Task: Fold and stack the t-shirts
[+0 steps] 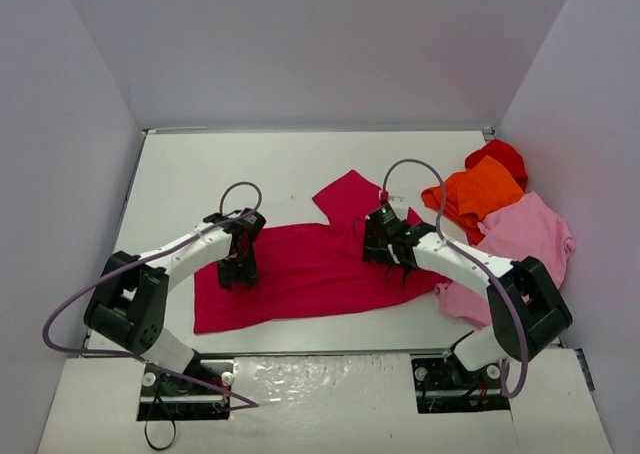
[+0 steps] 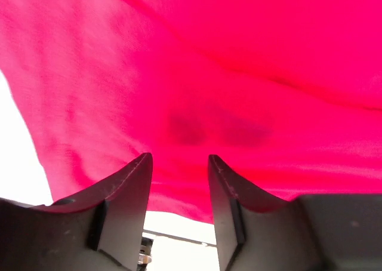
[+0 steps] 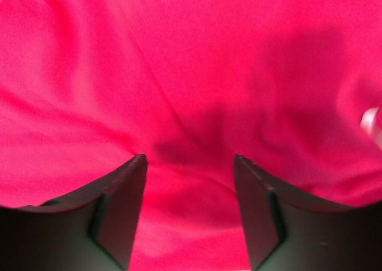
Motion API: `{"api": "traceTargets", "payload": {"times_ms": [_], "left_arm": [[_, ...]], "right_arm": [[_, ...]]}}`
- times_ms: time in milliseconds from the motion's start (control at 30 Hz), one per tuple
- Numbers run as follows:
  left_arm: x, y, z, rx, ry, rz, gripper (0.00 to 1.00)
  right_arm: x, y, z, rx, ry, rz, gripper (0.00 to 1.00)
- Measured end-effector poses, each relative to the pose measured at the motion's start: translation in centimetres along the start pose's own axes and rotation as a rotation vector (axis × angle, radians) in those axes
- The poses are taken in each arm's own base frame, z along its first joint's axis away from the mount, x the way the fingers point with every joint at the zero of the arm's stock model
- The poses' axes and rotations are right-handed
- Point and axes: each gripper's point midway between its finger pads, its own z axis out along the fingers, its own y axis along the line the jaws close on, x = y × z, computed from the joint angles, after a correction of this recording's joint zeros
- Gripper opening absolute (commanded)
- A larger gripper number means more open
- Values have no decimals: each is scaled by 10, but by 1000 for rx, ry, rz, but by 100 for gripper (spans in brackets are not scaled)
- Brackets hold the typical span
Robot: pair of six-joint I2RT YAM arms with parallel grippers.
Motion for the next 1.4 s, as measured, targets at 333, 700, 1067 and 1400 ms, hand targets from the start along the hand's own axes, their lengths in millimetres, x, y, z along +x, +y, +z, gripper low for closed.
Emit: {"api": "traceTargets", "payload": {"times_ms": [333, 700, 1067, 1400], "left_arm": [[-79, -10, -66, -33, -246, -35, 41], [-92, 2, -47, -192, -201, -16, 41], [-86, 10, -39, -217, -172, -19, 41], [-83, 10, -21, -246, -135, -3, 41]], "right_arm": [[-169, 92, 16, -80, -264, -95, 61], [-190, 106, 135, -93, -150, -214, 60], [-218, 69, 149, -55, -160, -194, 59], [-234, 86, 161, -116, -180, -188, 59]]}}
